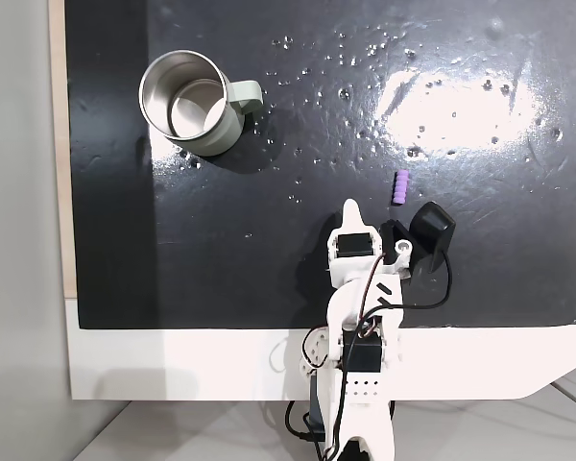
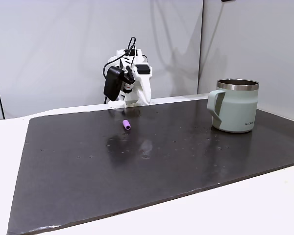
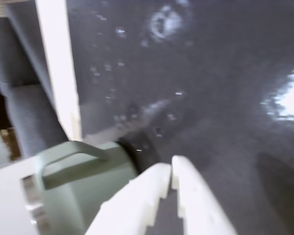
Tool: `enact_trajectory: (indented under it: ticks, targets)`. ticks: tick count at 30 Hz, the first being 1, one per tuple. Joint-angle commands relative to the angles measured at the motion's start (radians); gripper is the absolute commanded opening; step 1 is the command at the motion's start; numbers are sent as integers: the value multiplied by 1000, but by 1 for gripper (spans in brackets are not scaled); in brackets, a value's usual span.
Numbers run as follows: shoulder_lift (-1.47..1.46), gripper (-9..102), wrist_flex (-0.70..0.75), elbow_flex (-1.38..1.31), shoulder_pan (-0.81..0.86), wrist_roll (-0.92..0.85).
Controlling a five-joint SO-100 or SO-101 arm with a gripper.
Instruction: Grasp a pengrip and put it in the cup.
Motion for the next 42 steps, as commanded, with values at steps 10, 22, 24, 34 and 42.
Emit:
enact_trajectory:
  ticks: [10,22,24,34,42]
  targets:
    - [-322,2,293,-555,72,-342]
    - [-788,12,319,-839,252,-801]
    - [-879,15,310,-884,259,-857]
    - [-1313,22,287,-1094,293,-1131]
    - [-1485,24,245,-1106,328,-1316]
